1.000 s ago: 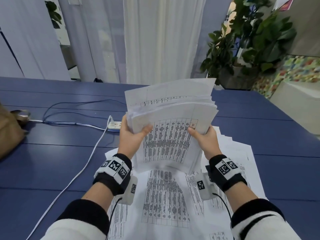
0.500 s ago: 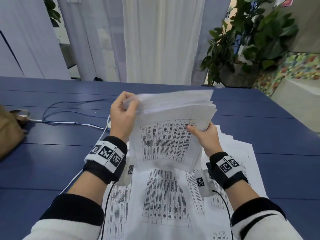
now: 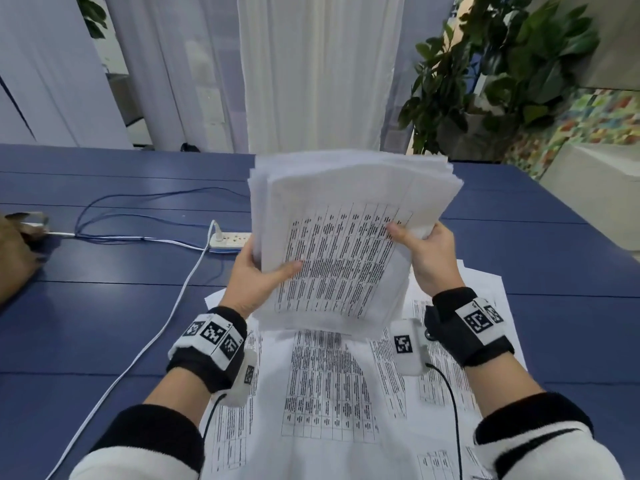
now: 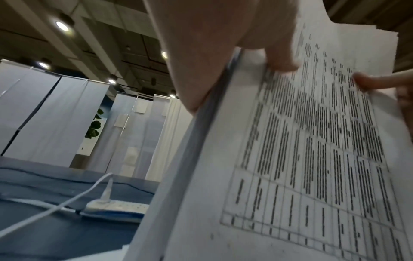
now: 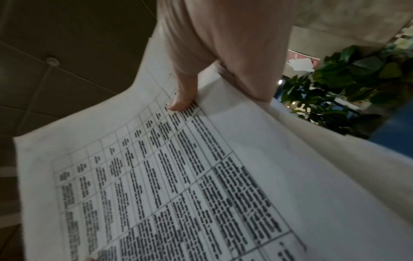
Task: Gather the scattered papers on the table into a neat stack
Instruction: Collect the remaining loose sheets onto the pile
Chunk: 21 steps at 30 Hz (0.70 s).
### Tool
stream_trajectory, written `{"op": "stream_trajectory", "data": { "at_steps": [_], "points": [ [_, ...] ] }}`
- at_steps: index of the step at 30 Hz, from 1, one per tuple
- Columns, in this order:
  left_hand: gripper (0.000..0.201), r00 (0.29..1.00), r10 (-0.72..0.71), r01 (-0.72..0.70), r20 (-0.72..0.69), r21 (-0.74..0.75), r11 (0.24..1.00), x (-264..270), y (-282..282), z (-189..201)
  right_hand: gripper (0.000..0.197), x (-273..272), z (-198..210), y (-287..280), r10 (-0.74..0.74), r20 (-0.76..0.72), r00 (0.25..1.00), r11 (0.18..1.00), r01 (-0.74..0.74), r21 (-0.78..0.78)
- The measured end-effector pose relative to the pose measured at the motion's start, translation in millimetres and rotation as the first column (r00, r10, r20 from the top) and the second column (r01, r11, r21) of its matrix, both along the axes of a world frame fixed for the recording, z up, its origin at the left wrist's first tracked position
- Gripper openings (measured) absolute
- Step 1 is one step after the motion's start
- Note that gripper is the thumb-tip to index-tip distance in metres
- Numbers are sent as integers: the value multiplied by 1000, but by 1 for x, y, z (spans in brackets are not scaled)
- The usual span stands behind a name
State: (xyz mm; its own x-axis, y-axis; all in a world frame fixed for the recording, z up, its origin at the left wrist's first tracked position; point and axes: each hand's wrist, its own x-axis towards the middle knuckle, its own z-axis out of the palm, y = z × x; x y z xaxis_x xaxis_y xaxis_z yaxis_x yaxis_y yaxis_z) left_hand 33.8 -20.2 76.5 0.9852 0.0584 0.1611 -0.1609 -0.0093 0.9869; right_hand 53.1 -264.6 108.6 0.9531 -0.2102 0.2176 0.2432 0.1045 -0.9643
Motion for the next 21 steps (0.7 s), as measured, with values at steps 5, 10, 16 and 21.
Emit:
{"op": "stream_trajectory", "data": {
  "at_steps": [5,10,16,21],
  "points": [
    [30,994,90,-89,-68,17,996,-5,-3,-29,30,-6,-24,2,22,-80,997,992,-31,-119],
    [28,977,62,-38,-204,120,992,-14,-8,-61,29,-19,-84,9,19,-329,944,961,-108,-255],
    [23,978,57,-37,-203,101,994,-4,0,-43,32,-22,-70,-7,11,-325,946,957,-104,-271],
    [43,825,-174,186,-537,-32,982,-11,-6,-65,31,-57,-94,-32,-2,-447,894,955,-131,-267]
  ]
}}
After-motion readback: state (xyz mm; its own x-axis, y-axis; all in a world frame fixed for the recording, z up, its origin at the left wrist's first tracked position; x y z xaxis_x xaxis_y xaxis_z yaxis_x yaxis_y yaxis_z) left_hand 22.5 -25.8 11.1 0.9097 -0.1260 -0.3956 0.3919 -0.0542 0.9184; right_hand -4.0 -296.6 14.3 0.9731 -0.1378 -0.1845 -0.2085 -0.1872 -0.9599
